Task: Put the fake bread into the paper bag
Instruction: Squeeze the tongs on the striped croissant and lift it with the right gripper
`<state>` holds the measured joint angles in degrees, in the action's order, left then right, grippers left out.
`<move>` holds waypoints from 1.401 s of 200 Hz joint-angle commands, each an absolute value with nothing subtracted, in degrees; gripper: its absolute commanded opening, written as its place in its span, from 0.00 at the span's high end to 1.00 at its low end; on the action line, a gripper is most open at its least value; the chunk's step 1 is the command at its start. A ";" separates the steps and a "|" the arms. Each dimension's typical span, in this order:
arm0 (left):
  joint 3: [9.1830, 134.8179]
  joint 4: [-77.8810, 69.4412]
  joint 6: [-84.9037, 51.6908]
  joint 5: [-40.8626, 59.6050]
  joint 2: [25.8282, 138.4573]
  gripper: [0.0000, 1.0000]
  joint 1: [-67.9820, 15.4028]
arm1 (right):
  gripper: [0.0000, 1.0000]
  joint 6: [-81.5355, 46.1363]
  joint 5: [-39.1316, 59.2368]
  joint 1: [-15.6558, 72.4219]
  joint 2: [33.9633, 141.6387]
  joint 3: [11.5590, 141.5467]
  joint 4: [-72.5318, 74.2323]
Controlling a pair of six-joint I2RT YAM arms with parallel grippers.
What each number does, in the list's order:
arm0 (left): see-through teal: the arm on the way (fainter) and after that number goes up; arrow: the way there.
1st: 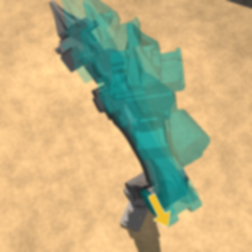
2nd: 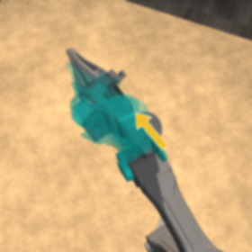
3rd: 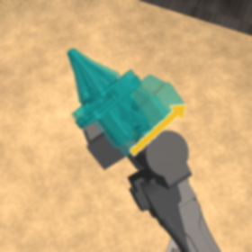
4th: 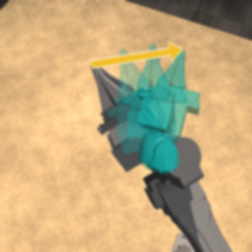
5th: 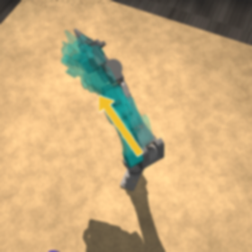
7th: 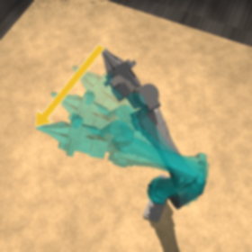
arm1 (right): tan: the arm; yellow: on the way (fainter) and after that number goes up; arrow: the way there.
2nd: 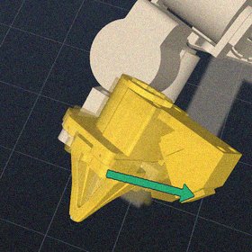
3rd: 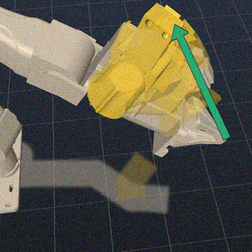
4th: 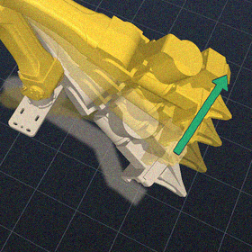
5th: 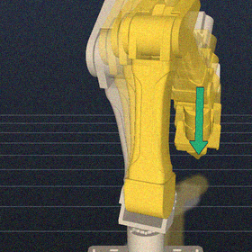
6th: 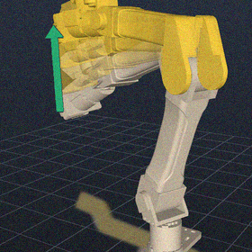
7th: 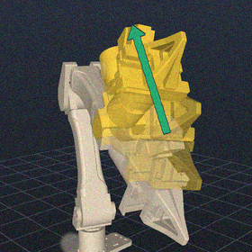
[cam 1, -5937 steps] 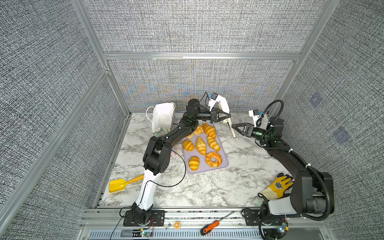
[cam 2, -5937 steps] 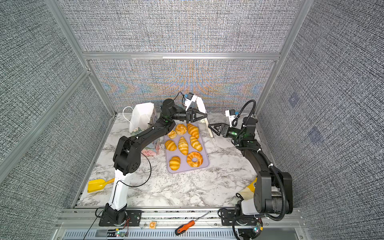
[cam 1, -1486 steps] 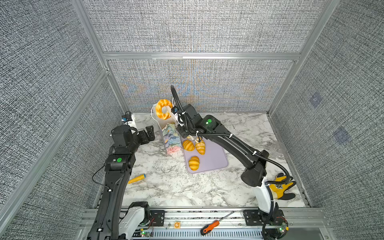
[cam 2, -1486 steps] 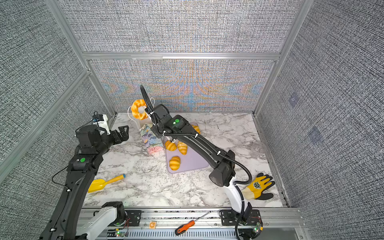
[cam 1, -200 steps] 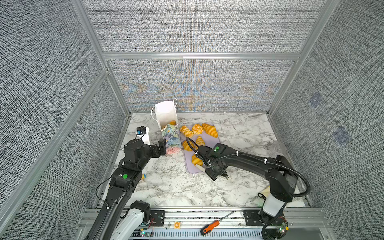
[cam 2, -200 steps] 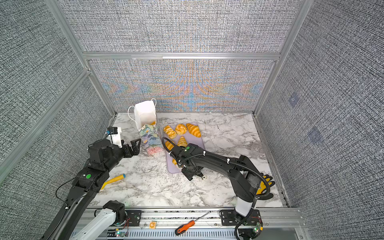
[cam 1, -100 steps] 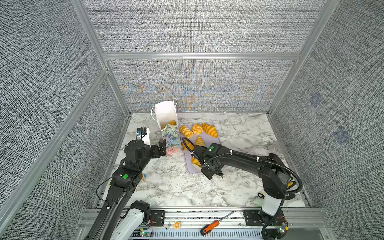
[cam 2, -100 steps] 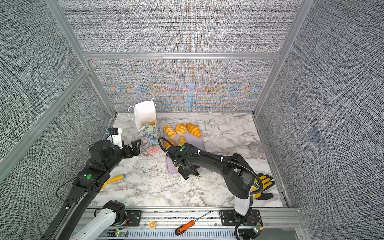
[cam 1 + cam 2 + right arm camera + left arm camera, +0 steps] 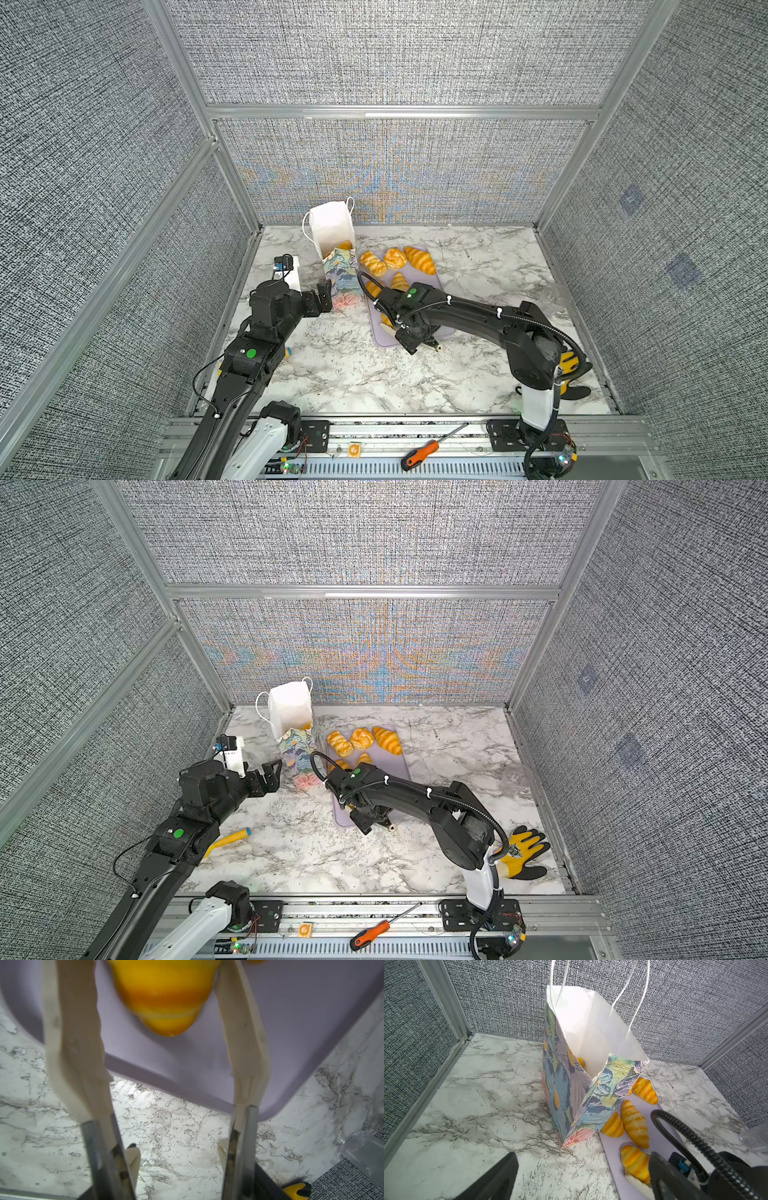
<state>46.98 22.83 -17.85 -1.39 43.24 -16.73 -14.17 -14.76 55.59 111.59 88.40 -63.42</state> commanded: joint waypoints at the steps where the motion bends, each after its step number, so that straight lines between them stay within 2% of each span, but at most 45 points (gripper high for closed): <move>1: 46.96 22.79 -17.23 -1.98 43.24 0.01 -16.70 | 0.29 -14.86 -16.12 55.67 112.59 90.01 -65.59; 31: 46.82 22.77 -17.14 -2.20 43.31 0.01 -16.70 | 0.30 -14.46 -16.74 55.74 114.63 91.79 -67.09; 110: 47.38 22.59 -16.65 -2.90 43.49 0.01 -16.70 | 0.49 -13.03 -16.14 55.98 113.71 90.95 -66.62; 159: 47.71 22.61 -15.52 -2.91 43.33 0.01 -16.70 | 0.53 -12.05 -13.83 55.89 110.06 87.95 -63.05; 280: 49.66 21.53 -13.32 -0.30 45.27 0.01 -16.70 | 0.54 -10.62 -10.44 54.32 102.54 82.97 -58.02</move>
<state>49.01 22.72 -13.96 -2.28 45.10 -16.73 -11.18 -11.25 54.65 103.74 82.96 -59.18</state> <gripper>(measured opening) 0.993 0.464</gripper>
